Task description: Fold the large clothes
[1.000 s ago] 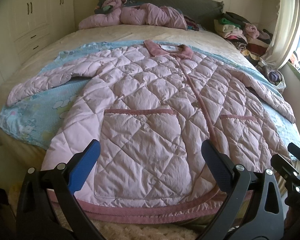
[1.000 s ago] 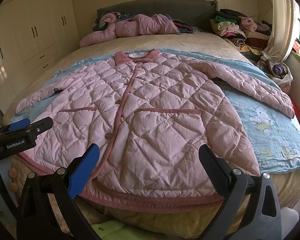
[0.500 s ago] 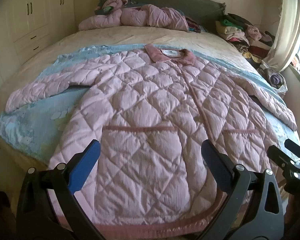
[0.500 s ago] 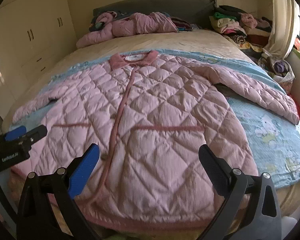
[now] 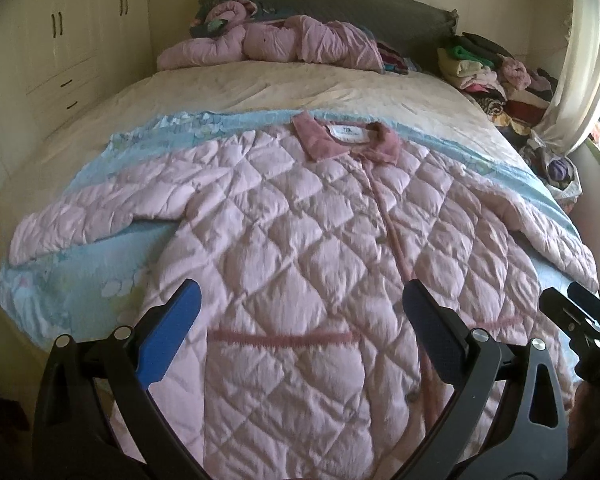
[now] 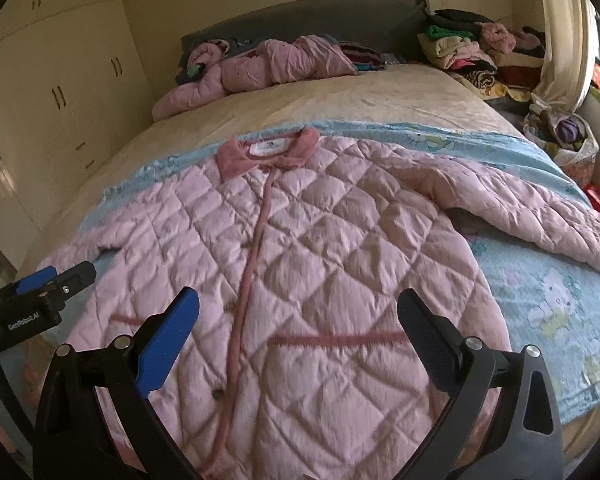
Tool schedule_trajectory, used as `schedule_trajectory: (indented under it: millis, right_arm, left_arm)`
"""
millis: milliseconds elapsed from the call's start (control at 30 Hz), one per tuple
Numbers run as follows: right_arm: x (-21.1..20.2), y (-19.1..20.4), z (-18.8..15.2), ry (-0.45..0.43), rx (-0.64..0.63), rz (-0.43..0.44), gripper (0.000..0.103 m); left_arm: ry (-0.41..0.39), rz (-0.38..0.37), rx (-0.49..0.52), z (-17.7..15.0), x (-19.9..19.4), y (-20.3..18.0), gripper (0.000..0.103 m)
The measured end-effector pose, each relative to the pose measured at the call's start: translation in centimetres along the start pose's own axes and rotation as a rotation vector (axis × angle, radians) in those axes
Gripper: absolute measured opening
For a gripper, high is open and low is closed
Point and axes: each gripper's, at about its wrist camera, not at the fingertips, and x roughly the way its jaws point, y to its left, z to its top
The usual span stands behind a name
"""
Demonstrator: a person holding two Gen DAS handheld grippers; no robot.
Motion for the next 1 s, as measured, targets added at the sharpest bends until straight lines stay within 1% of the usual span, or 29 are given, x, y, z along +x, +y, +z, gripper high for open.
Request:
schedule_trajectory:
  millis: [100,300,467,633,700,833,900,1000]
  right_arm:
    - [0.5,-0.3,1.2,-0.008,0.011,0.003,0.099]
    - [1.0,-1.3,4.5,-0.024,0.061,0.006,0.099]
    - [1.1,-2.6,7.6,-0.050,0.109,-0.011,0.099]
    - [1.2,-4.6,10.3,-0.086,0.164,-0.049,0.099]
    - [1.3,-5.7,11.6,-0.094,0.196,-0.053,0.099]
    - [1.6,-8.5,13.8,-0.121,0.249,-0.097,0.099]
    - [1.9,-10.1,14.4,-0.129,0.283,-0.111,0.099]
    - [2.6,-13.2,15.0,-0.136,0.350,-0.154,0.099]
  left_arm:
    - [-0.002,0.001,0.010,1.6,0.4,-0.2,0.095]
    - [0.034,-0.005,0.025,4.9,1.7,-1.5,0.095]
    - [0.011,-0.004,0.073,7.9,1.6,-3.6,0.095]
    - [-0.023,-0.049,0.120,11.6,1.5,-6.2,0.095]
    - [-0.033,-0.061,0.136,13.2,1.7,-7.4,0.095]
    - [-0.054,-0.094,0.154,15.4,2.4,-9.5,0.095]
    - [-0.068,-0.137,0.156,16.3,2.9,-10.4,0.095]
    - [-0.043,-0.191,0.140,17.0,4.3,-11.7,0.095]
